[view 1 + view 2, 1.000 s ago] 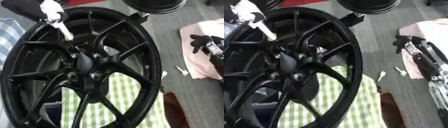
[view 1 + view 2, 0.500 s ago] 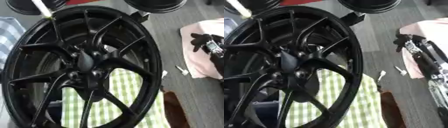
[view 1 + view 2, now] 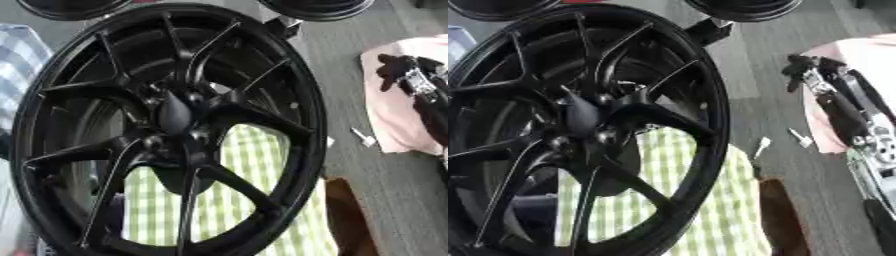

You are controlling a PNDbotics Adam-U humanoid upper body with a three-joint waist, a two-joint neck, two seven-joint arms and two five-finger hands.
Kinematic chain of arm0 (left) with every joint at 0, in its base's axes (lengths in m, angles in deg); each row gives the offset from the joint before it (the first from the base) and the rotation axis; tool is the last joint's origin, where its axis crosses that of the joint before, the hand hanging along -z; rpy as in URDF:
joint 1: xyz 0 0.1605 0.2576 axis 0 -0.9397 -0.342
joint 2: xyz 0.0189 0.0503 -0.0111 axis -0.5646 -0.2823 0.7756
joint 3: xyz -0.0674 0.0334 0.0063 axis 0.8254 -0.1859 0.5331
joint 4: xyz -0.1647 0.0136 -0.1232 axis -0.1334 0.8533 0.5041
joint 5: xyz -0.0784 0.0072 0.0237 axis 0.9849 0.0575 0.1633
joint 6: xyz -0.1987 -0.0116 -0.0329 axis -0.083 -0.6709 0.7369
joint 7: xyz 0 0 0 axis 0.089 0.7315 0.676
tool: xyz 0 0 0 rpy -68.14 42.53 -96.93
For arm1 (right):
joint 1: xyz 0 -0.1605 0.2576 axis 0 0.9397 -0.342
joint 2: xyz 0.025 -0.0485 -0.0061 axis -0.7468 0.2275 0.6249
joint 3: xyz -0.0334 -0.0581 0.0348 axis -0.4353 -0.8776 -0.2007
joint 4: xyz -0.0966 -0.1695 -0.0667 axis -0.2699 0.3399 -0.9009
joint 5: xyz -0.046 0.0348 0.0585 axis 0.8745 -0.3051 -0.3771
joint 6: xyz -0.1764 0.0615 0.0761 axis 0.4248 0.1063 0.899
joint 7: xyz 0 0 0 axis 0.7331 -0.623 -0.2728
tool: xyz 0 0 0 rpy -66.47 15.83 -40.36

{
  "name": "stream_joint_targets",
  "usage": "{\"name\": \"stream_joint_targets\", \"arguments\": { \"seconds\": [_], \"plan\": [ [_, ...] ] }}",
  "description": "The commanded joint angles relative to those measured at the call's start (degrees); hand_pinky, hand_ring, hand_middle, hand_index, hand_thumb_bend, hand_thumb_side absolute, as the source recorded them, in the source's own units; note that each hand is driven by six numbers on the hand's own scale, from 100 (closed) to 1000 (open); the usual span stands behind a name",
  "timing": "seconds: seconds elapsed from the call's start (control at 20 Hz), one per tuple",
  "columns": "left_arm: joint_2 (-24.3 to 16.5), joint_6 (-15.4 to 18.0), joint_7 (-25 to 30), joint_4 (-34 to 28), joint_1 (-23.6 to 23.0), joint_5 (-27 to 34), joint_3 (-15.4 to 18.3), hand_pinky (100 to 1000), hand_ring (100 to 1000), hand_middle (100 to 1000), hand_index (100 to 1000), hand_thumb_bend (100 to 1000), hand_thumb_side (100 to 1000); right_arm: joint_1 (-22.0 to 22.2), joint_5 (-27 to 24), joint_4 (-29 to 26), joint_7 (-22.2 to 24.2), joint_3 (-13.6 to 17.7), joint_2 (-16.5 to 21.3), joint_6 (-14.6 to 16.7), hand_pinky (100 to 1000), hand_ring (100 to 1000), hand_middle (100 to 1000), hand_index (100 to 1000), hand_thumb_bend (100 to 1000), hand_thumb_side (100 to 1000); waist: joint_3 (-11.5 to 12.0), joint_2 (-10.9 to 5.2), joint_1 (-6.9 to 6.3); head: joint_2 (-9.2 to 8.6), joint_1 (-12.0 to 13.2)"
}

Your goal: Pull the pin out of the wheel hub.

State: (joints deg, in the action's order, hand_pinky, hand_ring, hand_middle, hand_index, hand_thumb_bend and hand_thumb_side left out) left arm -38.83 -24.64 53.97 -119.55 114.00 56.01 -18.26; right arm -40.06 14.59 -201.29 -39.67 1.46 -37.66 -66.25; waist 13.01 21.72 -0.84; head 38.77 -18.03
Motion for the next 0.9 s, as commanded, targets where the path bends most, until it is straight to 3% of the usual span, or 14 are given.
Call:
{"name": "stream_joint_targets", "arguments": {
  "seconds": [0.05,0.3,0.35,0.4,0.45,0.5,0.55,0.65,0.7,0.8,0.85,0.9],
  "plan": [
    [-6.2,-10.5,7.3,2.5,-2.2,2.0,3.6,705,516,386,276,301,202,0.1,-0.2,-1.2,-0.5,0.9,0.8,0.6,921,961,407,612,100,689,0.6,-1.99,0.51,0.28,-1.7],
    [-7.4,-9.8,2.8,3.2,-9.5,6.4,5.9,709,527,392,302,241,186,-0.2,-1.1,-1.2,-1.1,1.3,0.6,1.3,921,961,408,612,100,683,1.7,-2.22,1.81,0.74,-3.6],
    [-7.2,-9.3,1.9,2.5,-10.9,7.2,6.0,717,547,426,342,199,168,-0.3,-1.3,-1.2,-1.1,1.4,0.6,1.3,921,962,409,612,100,682,1.8,-2.27,2.1,0.68,-3.9],
    [-7.0,-8.7,1.1,1.4,-12.3,8.1,5.8,719,553,438,364,216,159,-0.4,-1.5,-1.2,-1.1,1.4,0.5,1.4,921,962,409,612,100,682,1.9,-2.32,2.38,0.63,-4.1],
    [-6.7,-8.2,0.5,0.5,-13.6,8.9,5.7,747,608,534,586,218,250,-0.4,-1.7,-1.2,-1.1,1.3,0.4,1.4,921,962,409,612,100,682,2.0,-2.36,2.62,0.56,-4.1],
    [-6.3,-7.5,0.3,-0.8,-15.1,9.8,5.4,759,634,573,647,236,354,-0.5,-1.9,-1.2,-1.0,1.3,0.3,1.5,920,962,409,612,100,682,2.0,-2.4,2.92,0.41,-4.1],
    [-6.2,-6.7,-0.1,-2.1,-16.5,10.7,5.1,795,708,668,790,399,667,-0.5,-2.0,-1.2,-1.0,1.3,0.1,1.5,920,962,409,612,100,682,2.0,-2.42,3.25,0.23,-4.2],
    [-6.4,-5.8,-1.5,-4.0,-19.4,11.3,5.5,827,747,720,840,524,750,-0.4,-2.1,-1.2,-1.0,1.4,-0.1,1.7,920,962,409,612,100,681,2.0,-2.49,3.75,-0.02,-4.4],
    [-6.3,-6.1,-2.3,-4.5,-20.8,10.9,6.5,830,750,724,843,519,760,-0.3,-2.1,-1.2,-1.0,1.3,-0.2,1.8,920,962,409,612,100,680,2.0,-2.55,3.99,-0.01,-4.4],
    [-6.2,-7.0,-4.0,-6.3,-23.6,9.5,8.7,829,748,722,843,456,795,-0.2,-2.2,-1.2,-1.0,1.3,-0.3,2.0,920,962,409,612,100,680,1.7,-2.66,4.29,-0.01,-4.3],
    [-5.8,-6.9,-4.8,-7.5,-25.0,9.2,9.8,821,730,699,813,304,822,-0.2,-2.2,-1.2,-0.9,1.3,-0.3,2.1,920,962,409,613,100,678,1.6,-2.77,4.4,0.1,-4.2],
    [-5.1,-6.5,-5.7,-8.9,-26.5,9.4,11.1,818,724,693,805,259,827,-0.2,-2.3,-1.2,-0.9,1.2,-0.4,2.1,920,962,409,613,100,678,1.5,-2.88,4.51,0.21,-4.0]
  ]
}}
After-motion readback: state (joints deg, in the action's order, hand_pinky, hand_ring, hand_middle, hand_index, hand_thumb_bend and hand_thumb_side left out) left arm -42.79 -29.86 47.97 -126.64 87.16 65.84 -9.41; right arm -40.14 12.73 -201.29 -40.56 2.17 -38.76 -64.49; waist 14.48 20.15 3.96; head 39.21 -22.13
